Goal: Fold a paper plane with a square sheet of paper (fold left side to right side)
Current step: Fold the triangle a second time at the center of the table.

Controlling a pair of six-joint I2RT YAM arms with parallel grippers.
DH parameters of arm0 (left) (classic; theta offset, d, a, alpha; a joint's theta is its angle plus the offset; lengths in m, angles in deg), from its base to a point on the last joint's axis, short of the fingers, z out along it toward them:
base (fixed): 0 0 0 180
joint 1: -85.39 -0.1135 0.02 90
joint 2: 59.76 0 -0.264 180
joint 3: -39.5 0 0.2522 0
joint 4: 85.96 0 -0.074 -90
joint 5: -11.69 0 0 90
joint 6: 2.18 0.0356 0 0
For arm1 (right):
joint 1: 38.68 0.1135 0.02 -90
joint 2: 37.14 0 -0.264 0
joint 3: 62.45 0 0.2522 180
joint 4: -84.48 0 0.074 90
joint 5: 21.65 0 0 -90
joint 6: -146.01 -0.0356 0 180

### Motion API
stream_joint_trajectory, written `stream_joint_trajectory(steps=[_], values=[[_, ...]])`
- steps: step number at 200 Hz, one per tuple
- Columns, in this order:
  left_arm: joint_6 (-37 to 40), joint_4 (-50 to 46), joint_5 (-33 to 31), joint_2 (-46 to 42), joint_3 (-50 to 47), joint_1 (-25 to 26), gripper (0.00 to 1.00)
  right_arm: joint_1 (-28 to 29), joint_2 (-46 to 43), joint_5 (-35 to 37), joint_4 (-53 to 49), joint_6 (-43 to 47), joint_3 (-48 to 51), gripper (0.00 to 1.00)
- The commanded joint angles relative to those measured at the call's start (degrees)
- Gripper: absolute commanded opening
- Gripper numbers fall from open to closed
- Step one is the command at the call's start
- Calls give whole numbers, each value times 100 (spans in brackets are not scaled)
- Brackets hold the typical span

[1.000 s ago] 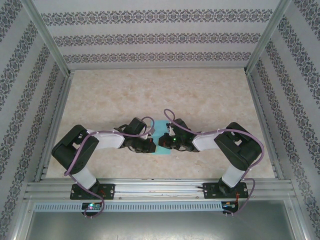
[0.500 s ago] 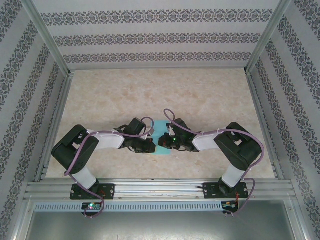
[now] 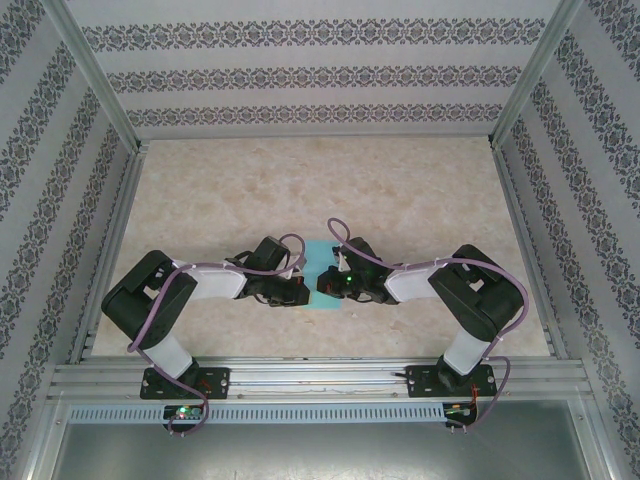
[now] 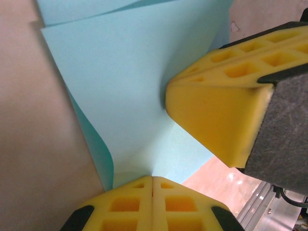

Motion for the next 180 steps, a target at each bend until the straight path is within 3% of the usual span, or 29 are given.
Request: stream_joint_trajectory(steps=[1,180], values=[[-116,-205,-233,42,-132,-101,2,72,26,245,-585,130,100,0],[-406,-548,-318,669,-135,-163,0,-773,-44,309,-912,706,-261,0]])
